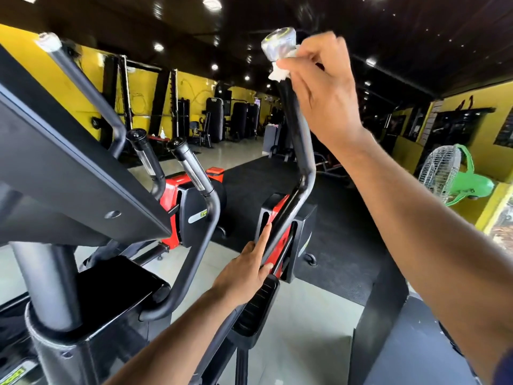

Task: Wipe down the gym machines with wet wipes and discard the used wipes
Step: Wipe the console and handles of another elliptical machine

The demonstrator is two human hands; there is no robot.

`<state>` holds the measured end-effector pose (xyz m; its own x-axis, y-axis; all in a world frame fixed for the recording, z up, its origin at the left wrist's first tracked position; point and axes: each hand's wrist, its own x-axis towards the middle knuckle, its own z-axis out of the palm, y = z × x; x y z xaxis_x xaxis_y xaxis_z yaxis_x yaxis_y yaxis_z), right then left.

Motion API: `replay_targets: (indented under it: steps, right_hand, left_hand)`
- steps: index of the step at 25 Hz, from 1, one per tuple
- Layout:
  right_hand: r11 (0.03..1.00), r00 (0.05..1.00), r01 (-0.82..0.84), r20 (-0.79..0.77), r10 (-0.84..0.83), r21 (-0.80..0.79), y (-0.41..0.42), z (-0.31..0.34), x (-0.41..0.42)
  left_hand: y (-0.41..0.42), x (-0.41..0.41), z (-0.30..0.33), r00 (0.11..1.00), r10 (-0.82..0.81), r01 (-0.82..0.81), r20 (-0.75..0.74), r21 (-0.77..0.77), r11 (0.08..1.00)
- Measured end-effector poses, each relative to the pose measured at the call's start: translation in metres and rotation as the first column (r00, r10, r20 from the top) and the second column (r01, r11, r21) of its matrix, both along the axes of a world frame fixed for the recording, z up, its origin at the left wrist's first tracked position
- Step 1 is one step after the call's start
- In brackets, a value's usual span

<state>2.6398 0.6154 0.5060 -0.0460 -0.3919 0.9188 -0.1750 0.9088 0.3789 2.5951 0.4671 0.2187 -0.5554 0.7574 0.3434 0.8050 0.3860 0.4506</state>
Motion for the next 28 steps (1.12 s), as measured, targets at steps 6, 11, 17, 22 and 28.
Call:
replay_targets:
  steps: [6, 11, 17, 22, 28]
  right_hand:
    - [0.999, 0.997, -0.026, -0.071, 0.028, 0.023, -0.009, -0.002, -0.005]
    - [0.998, 0.995, 0.033, 0.099, -0.028, -0.051, 0.04, -0.059, 0.001]
    - [0.966, 0.91, 0.229, 0.378, -0.168, -0.121, 0.102, -0.148, 0.008]
    - [0.966, 0.941, 0.127, 0.279, -0.19, 0.227, 0.045, -0.115, 0.015]
    - [0.076, 0.354, 0.563, -0.157, -0.922, 0.823, -0.07, 0.03, -0.001]
  left_hand:
    - [0.001, -0.001, -0.001, 1.0, 0.01, -0.01, -0.013, 0.01, 1.0]
    - [0.0, 0.0, -0.001, 1.0, -0.003, 0.003, -0.009, 0.028, 1.0]
    - [-0.001, -0.001, 0.0, 1.0, -0.029, 0.029, 0.007, 0.045, 0.999]
    - [0.0, 0.0, 0.0, 1.0, -0.011, 0.011, 0.0, 0.033, 0.999]
    - [0.003, -0.005, -0.01, 1.0, -0.004, 0.005, -0.025, 0.042, 0.999]
